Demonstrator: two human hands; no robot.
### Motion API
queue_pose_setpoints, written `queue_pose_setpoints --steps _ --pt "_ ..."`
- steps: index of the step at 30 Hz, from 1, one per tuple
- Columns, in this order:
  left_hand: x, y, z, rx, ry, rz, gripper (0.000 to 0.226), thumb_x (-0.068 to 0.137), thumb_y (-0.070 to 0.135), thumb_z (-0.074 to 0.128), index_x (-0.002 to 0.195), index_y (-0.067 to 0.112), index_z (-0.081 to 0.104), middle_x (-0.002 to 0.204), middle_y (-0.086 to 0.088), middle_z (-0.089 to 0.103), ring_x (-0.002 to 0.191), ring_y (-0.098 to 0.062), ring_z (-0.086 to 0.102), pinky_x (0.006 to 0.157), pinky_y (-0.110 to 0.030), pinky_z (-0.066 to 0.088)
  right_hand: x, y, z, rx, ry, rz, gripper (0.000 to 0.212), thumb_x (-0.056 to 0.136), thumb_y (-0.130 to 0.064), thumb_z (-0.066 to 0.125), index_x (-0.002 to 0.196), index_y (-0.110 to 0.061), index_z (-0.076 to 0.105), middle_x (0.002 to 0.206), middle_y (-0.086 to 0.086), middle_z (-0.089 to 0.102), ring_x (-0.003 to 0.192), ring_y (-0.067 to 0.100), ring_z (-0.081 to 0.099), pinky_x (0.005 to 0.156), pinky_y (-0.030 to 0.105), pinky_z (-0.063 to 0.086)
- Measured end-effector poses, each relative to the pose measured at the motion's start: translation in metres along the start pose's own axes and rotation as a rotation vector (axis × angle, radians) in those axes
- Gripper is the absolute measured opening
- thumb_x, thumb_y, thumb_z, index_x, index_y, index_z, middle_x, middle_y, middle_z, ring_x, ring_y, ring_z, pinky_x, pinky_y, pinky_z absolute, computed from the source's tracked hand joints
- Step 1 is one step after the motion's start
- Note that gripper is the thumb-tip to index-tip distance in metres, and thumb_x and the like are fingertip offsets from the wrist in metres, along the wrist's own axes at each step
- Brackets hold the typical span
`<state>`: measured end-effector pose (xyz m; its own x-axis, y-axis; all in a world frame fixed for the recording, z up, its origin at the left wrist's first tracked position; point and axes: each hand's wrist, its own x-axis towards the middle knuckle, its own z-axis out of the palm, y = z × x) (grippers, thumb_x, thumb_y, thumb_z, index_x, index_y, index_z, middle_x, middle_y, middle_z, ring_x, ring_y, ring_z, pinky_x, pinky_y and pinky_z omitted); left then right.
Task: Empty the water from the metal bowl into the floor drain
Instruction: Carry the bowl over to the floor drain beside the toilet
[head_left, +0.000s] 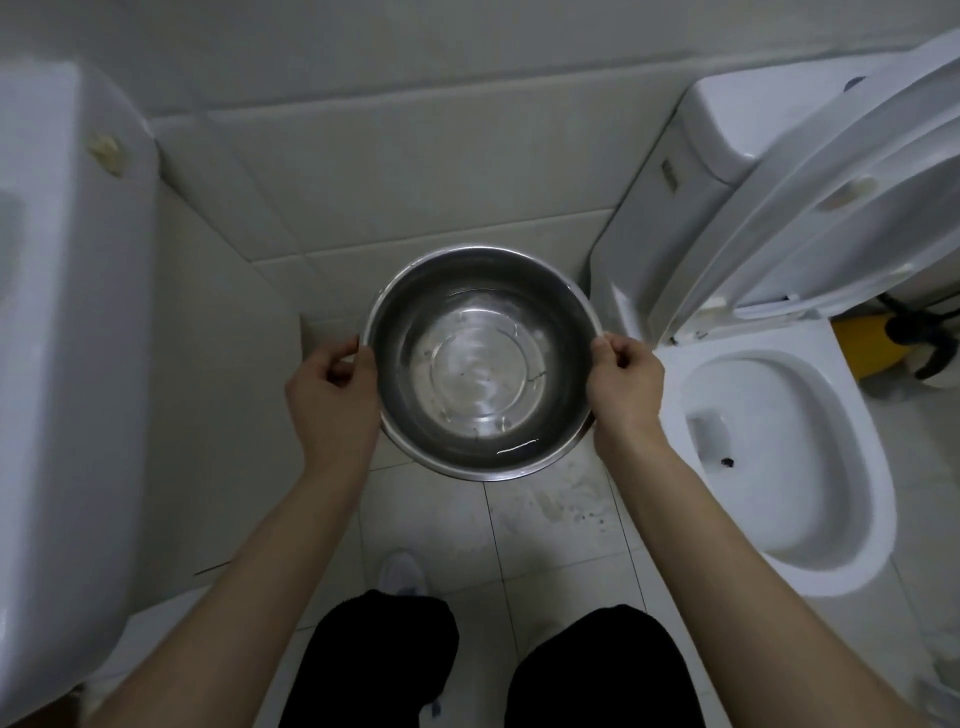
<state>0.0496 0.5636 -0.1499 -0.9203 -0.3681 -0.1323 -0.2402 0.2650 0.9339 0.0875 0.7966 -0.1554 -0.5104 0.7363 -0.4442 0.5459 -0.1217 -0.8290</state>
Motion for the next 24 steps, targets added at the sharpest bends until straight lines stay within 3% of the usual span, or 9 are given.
queue_pose_setpoints --steps 7,10,13,15,18,24 --pt "0.013 -0.060 0.020 0.025 -0.030 -0.009 0.019 0.088 0.022 0.067 0.083 0.041 0.067 0.063 0.020 0.068 0.059 0.011 0.062 0.056 -0.003 0.045 0.035 0.056 0.027 -0.022 0.007 0.009 0.022 0.103 -0.022 0.056 0.106 -0.006 0.072 0.086 0.004 0.067 0.080 0.017 0.060 0.083 0.037 0.052" --pt "0.017 -0.088 0.030 0.056 -0.025 -0.027 0.012 0.088 0.021 0.066 0.089 0.033 0.070 0.060 0.016 0.065 0.056 0.011 0.059 0.055 -0.003 0.044 0.049 0.079 0.036 -0.024 0.000 0.017 0.020 0.102 -0.021 0.057 0.104 -0.008 0.072 0.084 0.003 0.066 0.076 0.014 0.060 0.077 0.032 0.051" --pt "0.016 -0.116 0.043 0.080 -0.022 -0.060 0.013 0.090 0.017 0.066 0.100 0.014 0.072 0.066 0.006 0.063 0.061 -0.001 0.060 0.065 -0.021 0.051 0.065 0.104 0.042 -0.033 0.010 0.008 0.020 0.102 -0.019 0.057 0.102 -0.004 0.071 0.079 0.003 0.063 0.071 0.014 0.056 0.076 0.032 0.049" --pt "0.016 -0.133 0.050 0.109 -0.061 -0.083 0.016 0.090 0.023 0.065 0.103 0.015 0.071 0.075 -0.004 0.069 0.071 -0.017 0.067 0.073 -0.036 0.057 0.076 0.120 0.047 -0.038 0.001 0.011 0.022 0.101 -0.018 0.057 0.099 -0.002 0.071 0.073 0.001 0.058 0.067 0.014 0.052 0.074 0.032 0.046" --pt "0.020 -0.160 0.060 0.156 -0.125 -0.084 0.016 0.092 0.021 0.064 0.106 0.014 0.068 0.082 -0.012 0.072 0.076 -0.028 0.071 0.077 -0.049 0.059 0.090 0.142 0.054 -0.049 -0.009 0.010 0.021 0.101 -0.017 0.056 0.096 -0.002 0.070 0.070 -0.002 0.055 0.065 0.011 0.049 0.075 0.031 0.044" --pt "0.032 -0.209 0.076 0.252 -0.215 -0.111 0.009 0.092 0.022 0.063 0.102 0.022 0.062 0.081 -0.006 0.069 0.066 -0.027 0.072 0.073 -0.050 0.062 0.118 0.180 0.069 -0.077 -0.016 -0.026 0.017 0.099 -0.016 0.057 0.089 -0.010 0.069 0.072 -0.001 0.058 0.074 0.016 0.052 0.079 0.033 0.046"
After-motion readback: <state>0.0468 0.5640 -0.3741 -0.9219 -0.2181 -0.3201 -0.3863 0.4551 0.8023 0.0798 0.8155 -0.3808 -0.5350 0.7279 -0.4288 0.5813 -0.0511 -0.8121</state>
